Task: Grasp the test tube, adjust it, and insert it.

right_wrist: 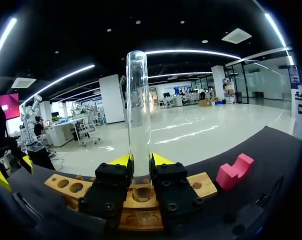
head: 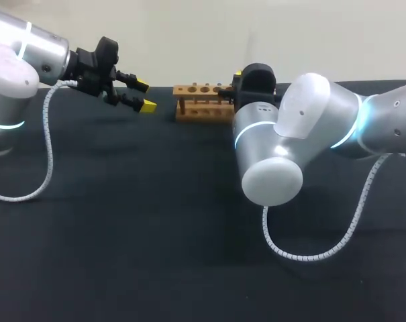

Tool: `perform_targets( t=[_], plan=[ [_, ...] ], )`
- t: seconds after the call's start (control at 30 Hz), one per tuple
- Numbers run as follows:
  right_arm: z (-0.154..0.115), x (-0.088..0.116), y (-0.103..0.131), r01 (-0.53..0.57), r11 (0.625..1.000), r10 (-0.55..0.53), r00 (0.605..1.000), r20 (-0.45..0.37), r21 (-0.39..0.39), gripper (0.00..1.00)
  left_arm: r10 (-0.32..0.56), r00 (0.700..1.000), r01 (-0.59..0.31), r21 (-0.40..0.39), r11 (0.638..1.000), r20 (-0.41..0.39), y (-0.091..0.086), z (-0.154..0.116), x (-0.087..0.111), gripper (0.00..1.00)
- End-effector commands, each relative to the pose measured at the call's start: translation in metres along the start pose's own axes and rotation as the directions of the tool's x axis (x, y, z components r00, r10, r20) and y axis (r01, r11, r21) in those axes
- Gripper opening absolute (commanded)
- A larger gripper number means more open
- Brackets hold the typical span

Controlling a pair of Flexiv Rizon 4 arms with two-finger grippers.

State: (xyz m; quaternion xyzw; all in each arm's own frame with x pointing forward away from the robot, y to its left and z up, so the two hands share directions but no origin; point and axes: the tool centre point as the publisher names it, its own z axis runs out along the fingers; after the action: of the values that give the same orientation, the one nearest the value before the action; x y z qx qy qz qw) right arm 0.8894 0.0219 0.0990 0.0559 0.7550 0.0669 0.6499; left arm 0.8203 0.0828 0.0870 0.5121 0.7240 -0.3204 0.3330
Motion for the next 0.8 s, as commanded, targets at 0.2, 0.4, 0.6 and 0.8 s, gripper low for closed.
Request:
perform_targets(
  t=[0.2, 0.4, 0.6, 0.8],
  plan=[
    [-0.0017, 0.0006, 0.0037, 0.001, 1.0, -0.001, 1.0, 0.0, 0.002, 0.32, 0.003, 1.0, -0.003, -0.001, 1.0, 0.004, -0.0002, 0.0001, 0.0011, 1.0],
    [-0.0025, -0.001, 0.0045, 0.003, 1.0, -0.003, 1.0, 0.002, 0.002, 0.37, 0.003, 1.0, -0.003, -0.001, 1.0, 0.004, -0.0002, 0.0001, 0.0011, 1.0],
    [-0.0038, -0.0045, 0.0052, 0.003, 1.0, -0.003, 1.0, 0.013, 0.005, 0.31, 0.003, 1.0, -0.003, -0.001, 1.0, 0.004, -0.0002, 0.0001, 0.0011, 1.0],
    [-0.0069, -0.0073, 0.0067, 0.003, 1.0, -0.003, 1.0, 0.021, 0.008, 0.0, 0.003, 1.0, -0.003, -0.001, 1.0, 0.004, -0.0002, 0.0001, 0.0011, 1.0]
  ],
)
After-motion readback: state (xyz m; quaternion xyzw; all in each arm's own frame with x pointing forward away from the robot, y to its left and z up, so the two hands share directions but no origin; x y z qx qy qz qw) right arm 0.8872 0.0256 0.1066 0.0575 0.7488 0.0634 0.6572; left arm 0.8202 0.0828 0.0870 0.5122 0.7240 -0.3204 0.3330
